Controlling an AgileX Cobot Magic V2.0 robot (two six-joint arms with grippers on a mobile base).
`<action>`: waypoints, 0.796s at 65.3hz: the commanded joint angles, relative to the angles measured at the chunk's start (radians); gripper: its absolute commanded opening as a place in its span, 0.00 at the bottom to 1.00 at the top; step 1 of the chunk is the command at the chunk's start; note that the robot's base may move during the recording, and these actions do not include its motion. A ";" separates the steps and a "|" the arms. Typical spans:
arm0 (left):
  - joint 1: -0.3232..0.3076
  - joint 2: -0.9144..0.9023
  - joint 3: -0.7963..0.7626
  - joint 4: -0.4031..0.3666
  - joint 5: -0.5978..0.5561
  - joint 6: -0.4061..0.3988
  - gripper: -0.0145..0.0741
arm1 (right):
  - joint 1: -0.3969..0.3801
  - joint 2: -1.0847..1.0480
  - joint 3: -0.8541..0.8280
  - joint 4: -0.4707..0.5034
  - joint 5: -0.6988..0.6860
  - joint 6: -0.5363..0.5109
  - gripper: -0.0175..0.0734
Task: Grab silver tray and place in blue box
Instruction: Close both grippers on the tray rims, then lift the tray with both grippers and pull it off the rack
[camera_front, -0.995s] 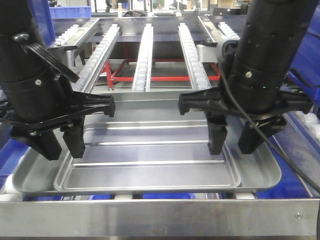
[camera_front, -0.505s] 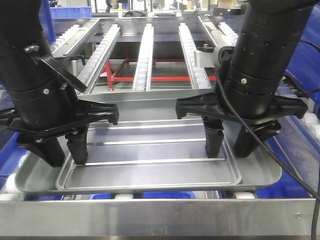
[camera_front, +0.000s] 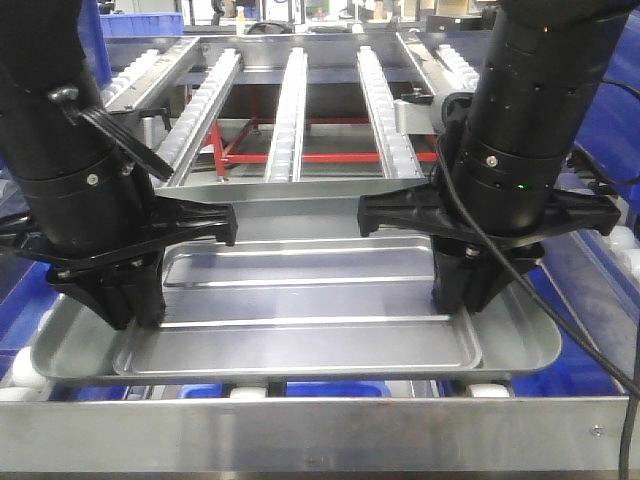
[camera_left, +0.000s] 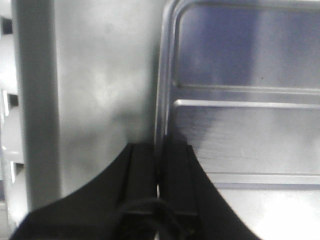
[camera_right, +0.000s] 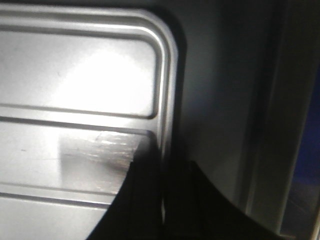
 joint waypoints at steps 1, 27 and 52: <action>0.072 -0.029 -0.033 -0.017 -0.010 -0.011 0.05 | 0.001 -0.032 -0.024 -0.010 -0.027 -0.010 0.25; 0.045 -0.254 -0.042 -0.027 0.146 -0.033 0.05 | 0.044 -0.230 -0.023 -0.018 0.095 0.091 0.25; -0.191 -0.472 0.065 0.134 0.317 -0.312 0.05 | 0.211 -0.465 0.139 -0.216 0.223 0.366 0.25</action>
